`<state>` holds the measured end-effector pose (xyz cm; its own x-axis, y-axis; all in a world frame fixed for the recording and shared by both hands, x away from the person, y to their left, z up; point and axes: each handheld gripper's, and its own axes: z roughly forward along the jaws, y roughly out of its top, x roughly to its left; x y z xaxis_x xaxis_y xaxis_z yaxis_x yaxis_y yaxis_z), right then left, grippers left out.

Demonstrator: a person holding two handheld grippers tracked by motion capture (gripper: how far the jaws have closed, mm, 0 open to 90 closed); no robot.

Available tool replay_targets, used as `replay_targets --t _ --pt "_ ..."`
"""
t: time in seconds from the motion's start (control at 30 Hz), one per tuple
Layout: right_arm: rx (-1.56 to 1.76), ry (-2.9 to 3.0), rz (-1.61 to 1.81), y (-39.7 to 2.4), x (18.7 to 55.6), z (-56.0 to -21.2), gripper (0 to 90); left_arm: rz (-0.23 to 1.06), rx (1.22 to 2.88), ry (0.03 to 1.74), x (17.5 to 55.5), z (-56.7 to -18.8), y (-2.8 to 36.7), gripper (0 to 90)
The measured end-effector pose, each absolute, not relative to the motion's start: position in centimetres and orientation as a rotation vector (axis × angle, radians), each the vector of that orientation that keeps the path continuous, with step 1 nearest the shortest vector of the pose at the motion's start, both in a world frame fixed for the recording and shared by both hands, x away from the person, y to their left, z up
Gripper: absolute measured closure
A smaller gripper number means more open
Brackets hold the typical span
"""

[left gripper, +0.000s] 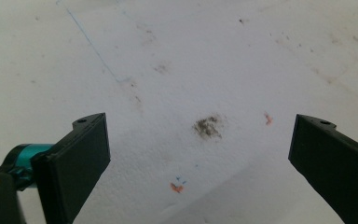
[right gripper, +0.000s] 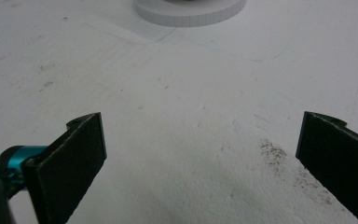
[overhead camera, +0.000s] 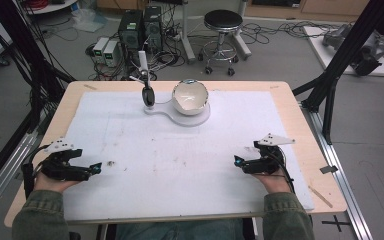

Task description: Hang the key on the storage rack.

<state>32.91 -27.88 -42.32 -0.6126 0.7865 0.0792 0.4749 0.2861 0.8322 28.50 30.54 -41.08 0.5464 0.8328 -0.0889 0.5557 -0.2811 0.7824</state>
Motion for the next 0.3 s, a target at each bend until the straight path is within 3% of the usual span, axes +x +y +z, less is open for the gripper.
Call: replay_targets --t 0.3 --pt "1.132 2.228 1.235 -27.76 32.88 -42.40 0.5 0.436 2.015 1.090 28.53 -40.97 29.81 5.7"
